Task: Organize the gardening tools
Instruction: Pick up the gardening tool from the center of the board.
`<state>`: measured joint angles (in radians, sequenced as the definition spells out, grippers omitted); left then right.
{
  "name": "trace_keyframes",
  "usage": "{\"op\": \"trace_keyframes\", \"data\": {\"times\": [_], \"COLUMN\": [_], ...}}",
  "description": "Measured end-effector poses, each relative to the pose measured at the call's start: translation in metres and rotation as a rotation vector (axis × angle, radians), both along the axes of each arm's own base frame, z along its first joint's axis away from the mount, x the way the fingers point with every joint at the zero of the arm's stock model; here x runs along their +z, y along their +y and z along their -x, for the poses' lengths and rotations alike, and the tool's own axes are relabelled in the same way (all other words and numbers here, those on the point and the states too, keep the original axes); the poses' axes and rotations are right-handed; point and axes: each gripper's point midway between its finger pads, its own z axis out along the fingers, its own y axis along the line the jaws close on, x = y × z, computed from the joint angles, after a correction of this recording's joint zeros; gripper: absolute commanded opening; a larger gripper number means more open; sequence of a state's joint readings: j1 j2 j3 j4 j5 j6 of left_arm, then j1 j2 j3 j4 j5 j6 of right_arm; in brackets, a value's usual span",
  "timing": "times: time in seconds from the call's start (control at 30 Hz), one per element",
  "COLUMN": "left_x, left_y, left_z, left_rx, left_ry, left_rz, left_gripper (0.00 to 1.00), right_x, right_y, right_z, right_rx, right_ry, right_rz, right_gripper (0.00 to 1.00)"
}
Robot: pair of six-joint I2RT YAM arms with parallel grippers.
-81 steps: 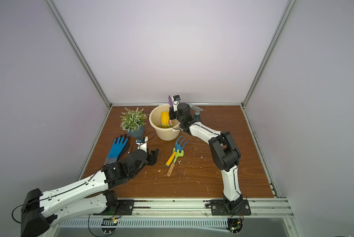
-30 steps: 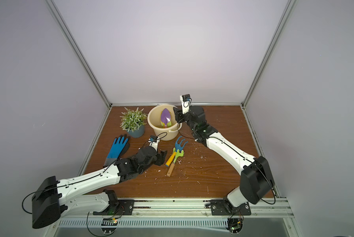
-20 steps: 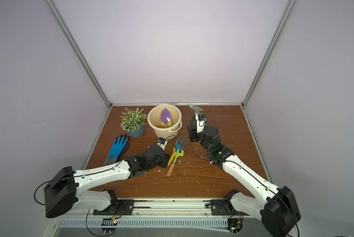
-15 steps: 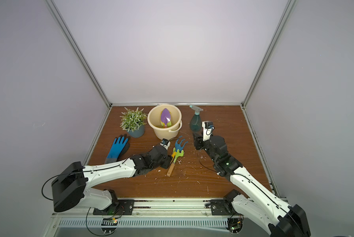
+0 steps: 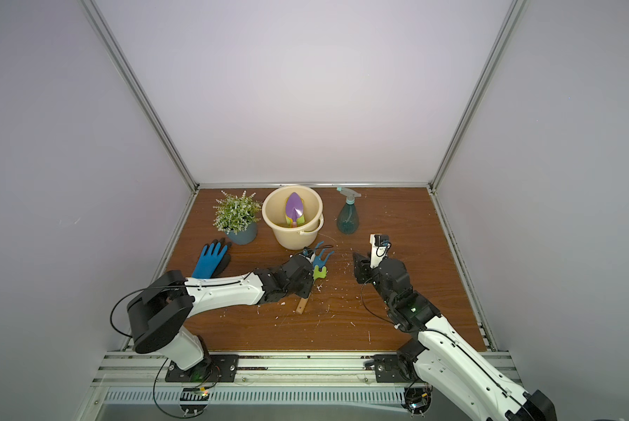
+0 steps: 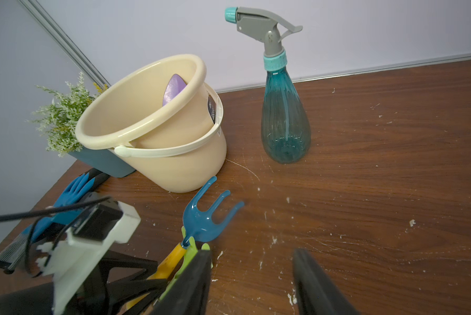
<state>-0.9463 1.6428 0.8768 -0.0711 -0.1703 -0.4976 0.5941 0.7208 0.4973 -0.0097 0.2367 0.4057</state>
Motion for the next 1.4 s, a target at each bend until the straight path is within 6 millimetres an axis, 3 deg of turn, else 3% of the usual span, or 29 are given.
{"op": "trace_keyframes", "data": {"times": [0.27,0.4,0.6,0.97,1.1,1.17,1.4], "left_x": [-0.001,-0.003,-0.013,-0.015,-0.015,-0.014,-0.014], "left_y": [-0.005,-0.011,-0.014,-0.015,-0.016,-0.016,-0.016], "left_z": [-0.003,-0.006,-0.006,-0.006,-0.006,-0.006,-0.006], "left_rx": [-0.007,-0.016,-0.021,-0.022,-0.024,-0.026,-0.027], "left_ry": [-0.005,-0.005,0.013,0.015,0.014,0.014,0.017], "left_rz": [0.008,0.010,-0.002,0.003,0.002,0.003,-0.001], "left_gripper": [0.31,0.40,0.44,0.25,0.27,0.16,0.09], "right_x": [-0.004,-0.009,-0.009,-0.020,-0.021,-0.021,-0.031], "right_y": [-0.002,-0.002,-0.002,-0.003,-0.003,-0.003,-0.003], "right_z": [0.002,0.003,0.003,0.004,0.004,0.004,0.004], "right_rx": [-0.007,-0.009,-0.010,-0.015,-0.016,-0.017,-0.019], "right_ry": [0.010,0.023,0.022,0.043,0.044,0.042,0.062], "right_rz": [-0.007,-0.005,-0.010,-0.010,-0.014,-0.016,-0.009], "right_gripper": [0.54,0.54,0.54,0.54,0.54,0.54,0.54]}}
